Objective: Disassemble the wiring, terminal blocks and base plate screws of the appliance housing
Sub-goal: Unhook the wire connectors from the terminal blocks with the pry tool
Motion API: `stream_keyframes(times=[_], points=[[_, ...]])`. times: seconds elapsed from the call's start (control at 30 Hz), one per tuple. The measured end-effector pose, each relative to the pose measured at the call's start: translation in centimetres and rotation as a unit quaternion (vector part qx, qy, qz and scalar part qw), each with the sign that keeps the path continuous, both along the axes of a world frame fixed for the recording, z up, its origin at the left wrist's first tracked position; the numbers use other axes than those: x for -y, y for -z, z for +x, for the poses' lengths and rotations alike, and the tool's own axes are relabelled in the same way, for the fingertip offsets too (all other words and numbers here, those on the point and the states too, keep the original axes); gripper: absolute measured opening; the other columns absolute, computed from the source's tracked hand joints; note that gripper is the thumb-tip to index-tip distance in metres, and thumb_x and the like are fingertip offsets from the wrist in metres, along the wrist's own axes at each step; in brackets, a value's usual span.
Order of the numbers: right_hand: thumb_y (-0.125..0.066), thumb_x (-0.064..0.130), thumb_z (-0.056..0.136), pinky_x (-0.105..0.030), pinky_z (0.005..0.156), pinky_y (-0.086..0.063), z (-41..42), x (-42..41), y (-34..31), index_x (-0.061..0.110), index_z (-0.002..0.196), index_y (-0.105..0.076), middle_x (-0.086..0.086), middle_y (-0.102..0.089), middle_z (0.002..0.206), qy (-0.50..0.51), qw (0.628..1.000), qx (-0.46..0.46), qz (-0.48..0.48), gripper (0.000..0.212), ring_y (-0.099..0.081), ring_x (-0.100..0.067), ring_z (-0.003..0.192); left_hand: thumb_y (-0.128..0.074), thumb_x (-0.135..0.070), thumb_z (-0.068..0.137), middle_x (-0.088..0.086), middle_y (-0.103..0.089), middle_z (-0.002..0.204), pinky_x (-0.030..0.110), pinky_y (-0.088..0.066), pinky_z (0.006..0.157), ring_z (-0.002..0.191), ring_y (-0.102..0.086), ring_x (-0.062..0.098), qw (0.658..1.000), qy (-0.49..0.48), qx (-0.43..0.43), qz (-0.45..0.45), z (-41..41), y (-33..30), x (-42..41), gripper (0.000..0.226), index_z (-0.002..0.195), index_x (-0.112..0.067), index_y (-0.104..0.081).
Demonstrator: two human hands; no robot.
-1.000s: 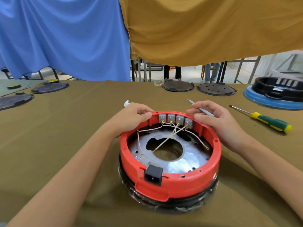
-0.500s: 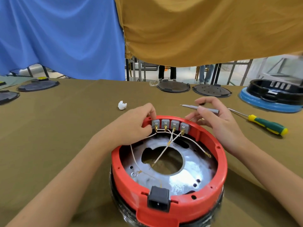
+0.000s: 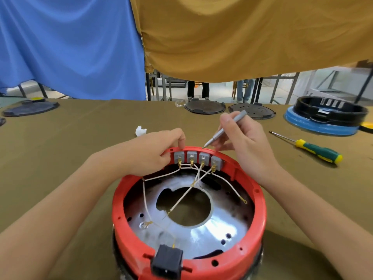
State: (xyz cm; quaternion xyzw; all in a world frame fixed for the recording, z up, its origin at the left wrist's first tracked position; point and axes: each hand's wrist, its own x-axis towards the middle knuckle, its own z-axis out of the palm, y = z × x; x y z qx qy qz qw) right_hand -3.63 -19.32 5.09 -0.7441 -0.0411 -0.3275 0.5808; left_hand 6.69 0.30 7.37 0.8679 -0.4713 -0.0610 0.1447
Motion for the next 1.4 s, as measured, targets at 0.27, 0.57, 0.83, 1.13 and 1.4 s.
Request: stream_keyframes(times=[0.27, 0.57, 0.83, 1.13, 1.4], points=[[-0.058, 0.021, 0.099, -0.042, 0.074, -0.059, -0.5, 0.8, 0.7, -0.002, 0.090, -0.060, -0.011, -0.068, 0.073, 0.003, 0.999, -0.012, -0.044, 0.024, -0.067, -0.019, 0.068, -0.044, -0.013, 0.099, -0.003, -0.056, 0.104, 0.040, -0.047, 0.086, 0.092, -0.058, 0.017, 0.997, -0.046, 0.017, 0.055, -0.6, -1.3, -1.2, 0.022, 0.110, -0.032, -0.045], [-0.062, 0.026, 0.099, -0.043, 0.068, -0.058, -0.5, 1.3, 1.2, 0.010, 0.084, -0.063, -0.002, -0.066, 0.071, 0.036, 0.990, -0.003, -0.136, 0.022, -0.070, -0.018, 0.067, -0.067, -0.044, 0.086, -0.008, -0.036, 0.136, 0.027, -0.030, 0.103, 0.130, -0.037, 0.005, 0.997, -0.027, -0.033, -0.072, -2.5, 0.7, 3.2, 0.014, 0.081, -0.031, -0.066], [-0.064, 0.021, 0.098, -0.050, 0.069, -0.056, -0.7, 0.9, 1.0, 0.007, 0.082, -0.064, -0.007, -0.064, 0.070, 0.047, 0.987, 0.004, -0.153, 0.021, -0.066, -0.018, 0.065, -0.079, -0.040, 0.073, -0.006, -0.045, 0.132, 0.033, -0.038, 0.101, 0.127, -0.041, 0.004, 0.988, -0.083, 0.006, -0.133, -3.1, 1.8, 3.8, 0.017, 0.064, -0.029, -0.070], [-0.067, 0.025, 0.095, -0.029, 0.057, -0.051, -1.0, 1.0, 0.8, 0.011, 0.080, -0.067, 0.005, -0.069, 0.064, 0.045, 0.974, 0.007, -0.223, 0.020, -0.064, -0.011, 0.060, -0.075, -0.030, 0.075, -0.012, -0.049, 0.117, 0.049, -0.039, 0.102, 0.118, -0.049, 0.009, 0.984, -0.118, -0.015, -0.132, -3.4, 1.6, 4.6, 0.018, 0.058, -0.030, -0.068], [-0.070, 0.030, 0.092, -0.021, 0.053, -0.043, -0.9, 1.0, 0.7, 0.017, 0.076, -0.070, 0.005, -0.068, 0.065, 0.058, 0.961, -0.005, -0.269, 0.021, -0.060, -0.011, 0.058, -0.075, -0.026, 0.074, -0.019, -0.049, 0.103, 0.049, -0.041, 0.099, 0.109, -0.051, 0.012, 0.979, -0.118, -0.018, -0.163, -3.2, 2.3, 4.7, 0.015, 0.061, -0.027, -0.068]])
